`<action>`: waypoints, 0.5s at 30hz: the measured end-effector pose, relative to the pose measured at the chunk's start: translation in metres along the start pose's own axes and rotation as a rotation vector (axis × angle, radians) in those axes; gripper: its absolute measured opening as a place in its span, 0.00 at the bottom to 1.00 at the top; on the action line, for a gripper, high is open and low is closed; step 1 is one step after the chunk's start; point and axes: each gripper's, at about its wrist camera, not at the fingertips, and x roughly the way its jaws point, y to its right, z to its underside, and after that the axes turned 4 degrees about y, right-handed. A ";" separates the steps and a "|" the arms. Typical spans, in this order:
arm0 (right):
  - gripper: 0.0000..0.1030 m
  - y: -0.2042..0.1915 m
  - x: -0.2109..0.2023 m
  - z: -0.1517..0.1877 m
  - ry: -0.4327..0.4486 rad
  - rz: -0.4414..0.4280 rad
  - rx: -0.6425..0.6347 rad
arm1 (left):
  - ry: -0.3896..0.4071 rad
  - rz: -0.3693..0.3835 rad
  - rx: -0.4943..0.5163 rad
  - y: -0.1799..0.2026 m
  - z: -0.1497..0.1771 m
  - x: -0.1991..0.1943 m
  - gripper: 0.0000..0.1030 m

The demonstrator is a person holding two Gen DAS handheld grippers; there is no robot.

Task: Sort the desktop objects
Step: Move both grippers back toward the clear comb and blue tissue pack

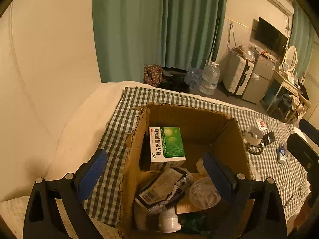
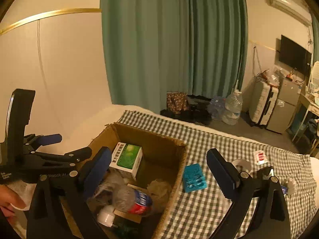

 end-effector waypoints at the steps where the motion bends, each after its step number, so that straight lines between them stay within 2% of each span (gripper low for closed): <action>1: 0.94 0.003 -0.005 0.000 0.004 0.009 0.005 | 0.004 0.002 0.001 0.002 -0.002 -0.002 0.97; 4: 0.95 0.019 -0.019 0.008 -0.002 0.024 0.040 | 0.021 0.018 0.014 0.013 0.001 -0.008 1.00; 8: 0.95 0.053 -0.032 0.046 -0.063 0.081 0.098 | 0.003 0.026 0.070 0.041 0.014 -0.015 1.00; 12: 0.95 0.097 -0.054 0.087 -0.105 0.149 0.149 | -0.014 0.055 0.125 0.075 0.027 -0.030 1.00; 15: 0.95 0.144 -0.075 0.104 -0.110 0.193 0.251 | -0.002 0.069 0.172 0.107 0.038 -0.045 1.00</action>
